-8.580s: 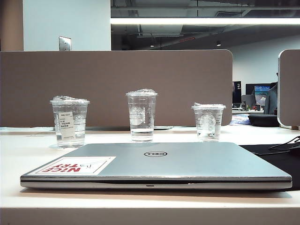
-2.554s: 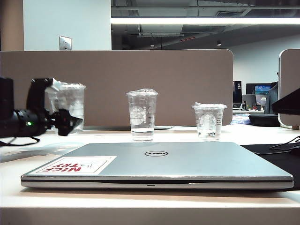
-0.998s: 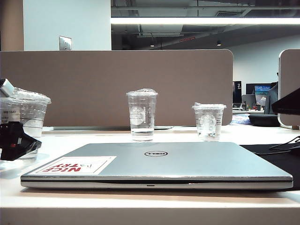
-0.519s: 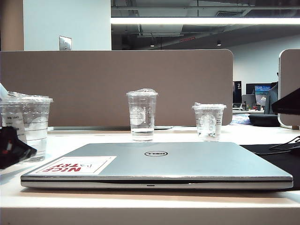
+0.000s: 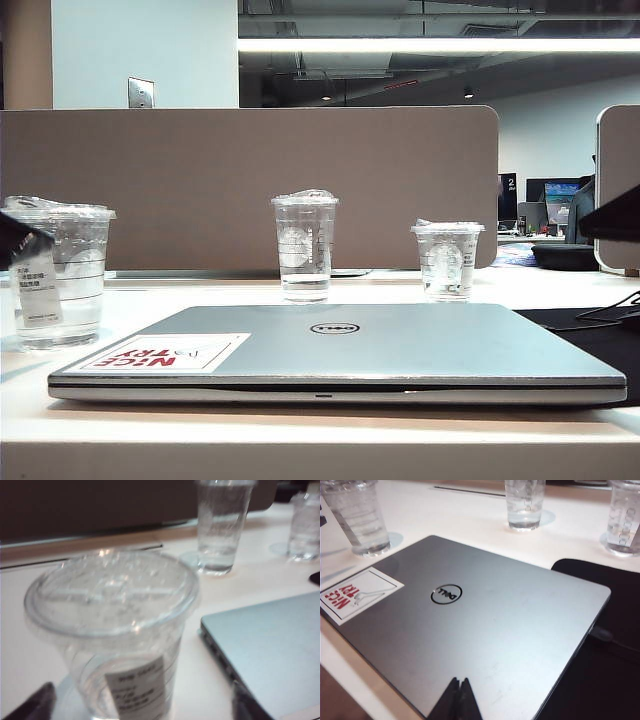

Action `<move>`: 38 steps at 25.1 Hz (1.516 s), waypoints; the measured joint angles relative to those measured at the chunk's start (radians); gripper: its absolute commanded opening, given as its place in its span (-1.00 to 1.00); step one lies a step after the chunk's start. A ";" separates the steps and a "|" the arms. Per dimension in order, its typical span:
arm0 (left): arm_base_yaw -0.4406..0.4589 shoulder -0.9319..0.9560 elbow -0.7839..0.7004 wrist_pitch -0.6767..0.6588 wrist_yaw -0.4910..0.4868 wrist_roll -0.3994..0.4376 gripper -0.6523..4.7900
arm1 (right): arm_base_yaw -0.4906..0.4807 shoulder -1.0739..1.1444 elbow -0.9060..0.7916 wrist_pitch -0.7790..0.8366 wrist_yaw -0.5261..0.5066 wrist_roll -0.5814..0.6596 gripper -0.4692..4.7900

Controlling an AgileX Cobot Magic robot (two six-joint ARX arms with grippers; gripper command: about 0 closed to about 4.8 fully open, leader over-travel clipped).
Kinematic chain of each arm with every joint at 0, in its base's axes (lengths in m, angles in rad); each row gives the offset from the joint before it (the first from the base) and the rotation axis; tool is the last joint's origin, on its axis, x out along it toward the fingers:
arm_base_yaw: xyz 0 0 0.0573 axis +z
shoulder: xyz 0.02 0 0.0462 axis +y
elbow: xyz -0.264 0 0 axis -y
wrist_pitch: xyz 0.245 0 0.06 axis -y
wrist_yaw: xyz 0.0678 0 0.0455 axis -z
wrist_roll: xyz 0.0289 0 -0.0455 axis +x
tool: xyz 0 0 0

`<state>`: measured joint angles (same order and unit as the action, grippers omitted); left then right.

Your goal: Pick up the coffee cup on the left and place it on the left side of the laptop.

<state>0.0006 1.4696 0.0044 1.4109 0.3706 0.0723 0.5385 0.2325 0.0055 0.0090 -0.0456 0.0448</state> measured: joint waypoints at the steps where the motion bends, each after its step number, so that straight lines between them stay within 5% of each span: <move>1: 0.000 -0.015 0.000 -0.002 0.015 -0.013 -0.42 | 0.000 -0.003 0.000 0.000 0.000 0.000 -0.84; 3: 0.000 -0.061 0.000 -0.008 0.058 -0.046 -0.80 | -0.001 -0.014 0.000 -0.001 0.000 0.000 -0.84; 11: 0.000 -0.220 0.000 -0.009 0.098 -0.108 -0.78 | -0.084 -0.097 0.000 -0.002 -0.002 0.000 -0.84; 20: 0.000 -0.438 0.000 -0.024 -0.028 -0.111 -0.78 | -0.511 -0.193 0.000 -0.003 0.000 0.000 -0.84; 26: 0.000 -0.461 0.000 -0.043 -0.035 -0.110 -0.78 | -0.689 -0.200 0.000 -0.005 0.000 0.000 -0.84; 38: 0.000 -0.460 0.000 -0.089 -0.103 -0.062 -0.78 | -0.705 -0.232 0.000 0.000 0.000 0.000 -0.84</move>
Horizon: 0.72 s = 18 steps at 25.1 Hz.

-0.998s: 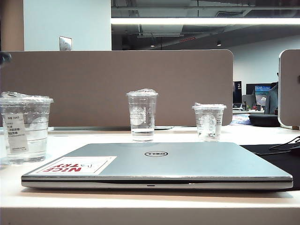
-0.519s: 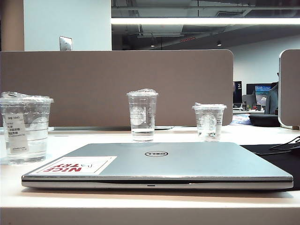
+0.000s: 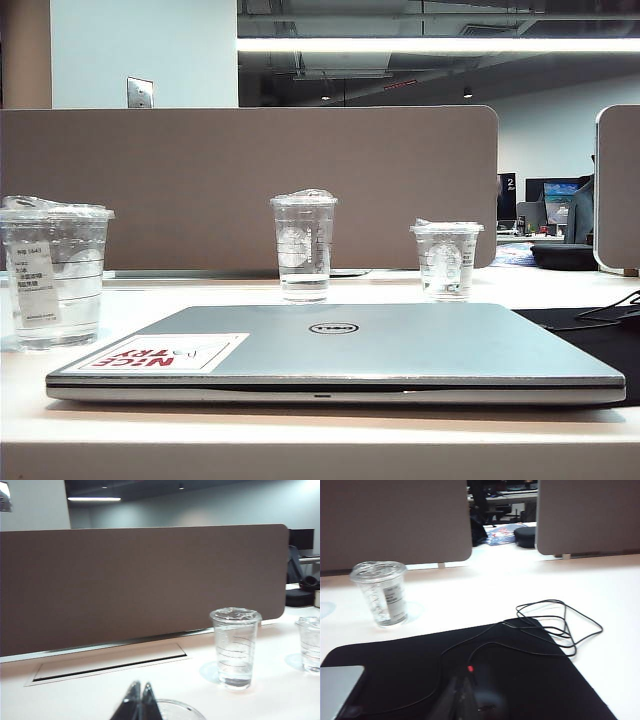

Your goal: Pick up the coffee cup on the left and place it on the left side of the laptop.

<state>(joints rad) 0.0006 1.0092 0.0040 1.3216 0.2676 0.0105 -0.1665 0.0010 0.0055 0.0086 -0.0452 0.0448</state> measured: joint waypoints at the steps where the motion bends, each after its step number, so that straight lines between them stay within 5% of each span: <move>1: 0.000 0.000 0.000 -0.003 -0.008 0.000 -0.78 | 0.023 0.000 0.000 0.000 0.000 0.000 -0.84; 9: 0.000 0.000 0.000 -0.011 -0.018 0.000 -0.78 | 0.130 0.000 0.000 0.000 -0.001 0.000 -0.84; 18: 0.000 0.000 0.000 -0.011 -0.018 0.000 -0.78 | 0.138 0.000 0.000 0.000 -0.001 0.000 -0.84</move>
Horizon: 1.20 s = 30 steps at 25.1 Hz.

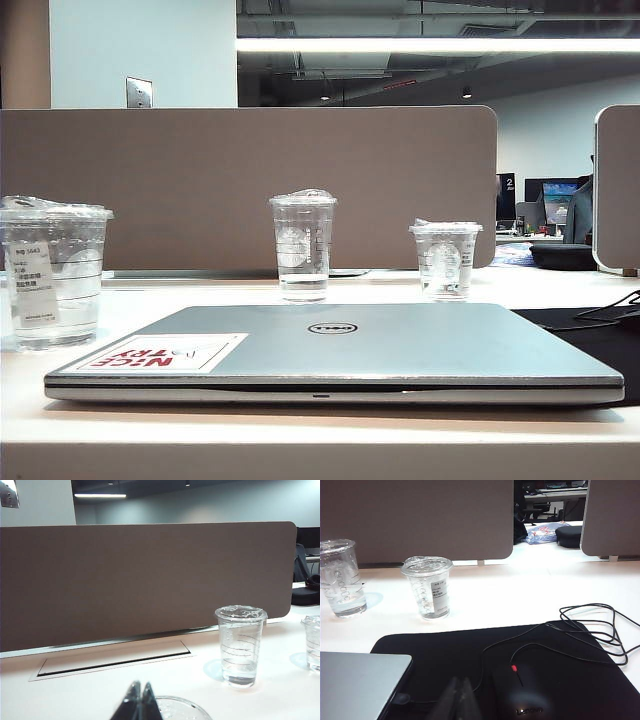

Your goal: Pick up the coffee cup on the left and place it on the left side of the laptop.

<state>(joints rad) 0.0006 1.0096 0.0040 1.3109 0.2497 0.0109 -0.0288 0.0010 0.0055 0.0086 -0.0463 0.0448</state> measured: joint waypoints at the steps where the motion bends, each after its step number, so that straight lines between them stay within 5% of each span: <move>1: 0.000 0.000 0.000 0.000 0.000 0.000 -0.78 | 0.000 0.000 0.000 0.000 0.000 0.000 -0.84; 24: 0.000 -0.001 0.000 -0.014 -0.006 0.003 -0.78 | 0.000 0.000 0.000 0.000 0.000 0.000 -0.84; 27: 0.024 -0.081 0.000 -0.143 -0.048 0.034 -0.78 | 0.000 0.000 0.000 0.000 0.000 0.000 -0.84; 30: 0.073 -0.341 0.000 -0.560 -0.117 -0.017 -0.78 | -0.001 0.000 0.000 0.000 0.000 0.000 -0.84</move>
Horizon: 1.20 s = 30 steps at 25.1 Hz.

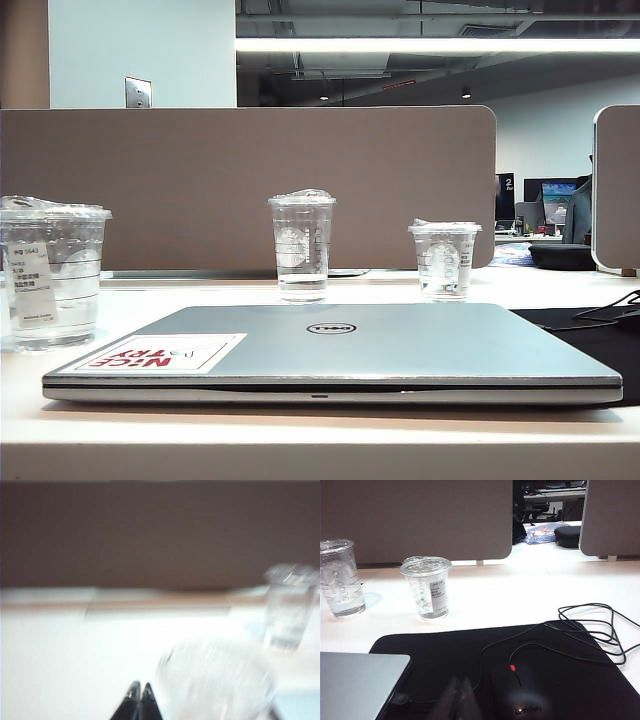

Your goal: Pick up the coffee cup on the left and place it on the left side of the laptop.

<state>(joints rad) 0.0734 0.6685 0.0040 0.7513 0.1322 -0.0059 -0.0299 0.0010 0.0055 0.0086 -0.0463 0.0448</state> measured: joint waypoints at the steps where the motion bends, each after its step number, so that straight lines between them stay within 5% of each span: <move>1: 0.011 -0.061 0.000 -0.101 -0.011 -0.013 -0.78 | 0.000 0.000 0.000 0.000 0.000 0.000 -0.84; 7: 0.048 -0.472 0.000 -0.562 -0.060 0.016 -0.78 | 0.000 0.000 0.000 0.000 0.000 0.000 -0.84; 10: 0.048 -0.594 0.000 -0.679 -0.101 0.016 -0.78 | 0.000 0.000 0.000 0.000 0.000 0.000 -0.84; 19: -0.035 -0.666 0.000 -0.760 -0.201 0.012 -0.78 | -0.001 0.000 0.000 0.000 0.000 0.000 -0.84; 30: -0.041 -0.667 0.000 -0.759 -0.151 0.032 -0.78 | -0.001 0.000 0.000 0.000 0.000 0.000 -0.84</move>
<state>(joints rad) 0.0322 0.0017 0.0036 -0.0074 -0.0185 0.0261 -0.0311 0.0010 0.0055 0.0086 -0.0463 0.0448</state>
